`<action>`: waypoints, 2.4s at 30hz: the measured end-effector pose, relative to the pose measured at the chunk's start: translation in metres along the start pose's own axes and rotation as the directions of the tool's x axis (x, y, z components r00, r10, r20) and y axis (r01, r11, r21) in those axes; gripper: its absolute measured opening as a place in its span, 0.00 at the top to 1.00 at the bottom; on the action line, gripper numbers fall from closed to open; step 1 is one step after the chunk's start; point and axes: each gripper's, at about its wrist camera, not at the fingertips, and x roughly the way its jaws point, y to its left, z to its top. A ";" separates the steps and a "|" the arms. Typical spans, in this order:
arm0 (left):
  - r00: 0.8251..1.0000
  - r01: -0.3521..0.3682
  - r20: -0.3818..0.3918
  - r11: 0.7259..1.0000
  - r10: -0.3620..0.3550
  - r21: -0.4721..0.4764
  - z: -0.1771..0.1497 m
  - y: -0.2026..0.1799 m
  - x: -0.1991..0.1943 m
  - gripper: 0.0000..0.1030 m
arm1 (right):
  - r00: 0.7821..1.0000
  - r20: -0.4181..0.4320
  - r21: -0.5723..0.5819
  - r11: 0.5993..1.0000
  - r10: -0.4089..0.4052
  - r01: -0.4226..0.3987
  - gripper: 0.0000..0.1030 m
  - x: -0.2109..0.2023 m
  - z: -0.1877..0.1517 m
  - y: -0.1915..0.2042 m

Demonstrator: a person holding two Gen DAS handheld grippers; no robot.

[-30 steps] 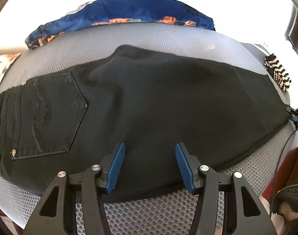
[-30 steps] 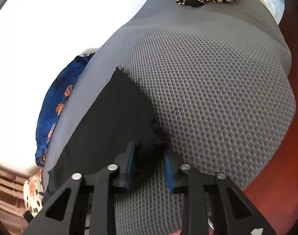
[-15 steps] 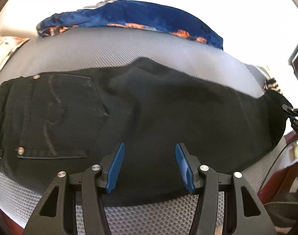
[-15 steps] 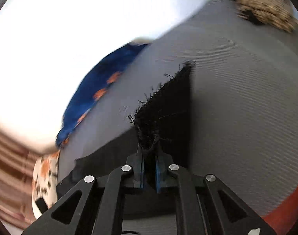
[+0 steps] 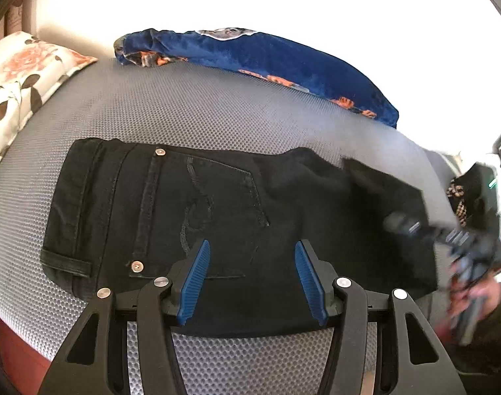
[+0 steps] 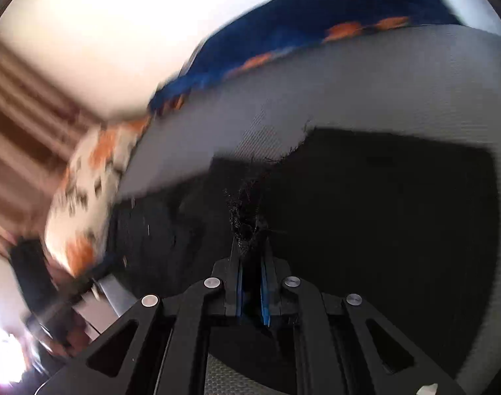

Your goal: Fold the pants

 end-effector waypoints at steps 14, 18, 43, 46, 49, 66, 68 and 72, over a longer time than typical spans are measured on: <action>0.974 0.186 -0.122 0.982 -0.189 -0.040 0.011 -0.012 0.023 0.46 | 0.987 -0.142 -0.274 0.961 -0.073 0.032 0.54 0.044 -0.052 0.065; 0.944 0.262 -0.186 0.962 -0.271 -0.076 0.006 -0.022 0.038 0.46 | 0.992 -0.093 -0.296 0.954 -0.086 0.055 0.52 0.015 -0.056 0.069; 0.712 0.399 -0.335 0.748 -0.617 -0.530 -0.018 -0.031 0.137 0.69 | 0.994 0.052 0.050 0.994 -0.095 0.092 0.49 -0.046 -0.056 -0.021; 0.735 0.386 -0.334 0.769 -0.590 -0.509 -0.018 -0.033 0.136 0.80 | 0.994 0.047 0.080 0.992 -0.097 0.093 0.49 -0.044 -0.056 -0.028; 0.793 0.356 -0.336 0.834 -0.508 -0.422 -0.018 -0.038 0.126 0.91 | 0.993 0.041 0.090 0.990 -0.112 0.108 0.49 -0.044 -0.058 -0.031; 0.932 0.198 -0.298 0.978 -0.207 -0.059 -0.019 -0.062 0.084 0.83 | 0.969 -0.012 -0.011 0.969 -0.245 0.245 0.49 -0.034 -0.055 -0.025; 0.960 0.163 -0.234 0.986 -0.152 0.029 -0.011 -0.068 0.071 0.81 | 0.965 0.017 -0.021 0.965 -0.260 0.261 0.50 -0.041 -0.048 -0.024; 0.985 0.142 -0.118 0.981 -0.127 0.131 0.015 -0.084 0.064 0.66 | 0.920 0.080 -0.088 0.917 -0.384 0.390 0.50 -0.042 -0.023 -0.026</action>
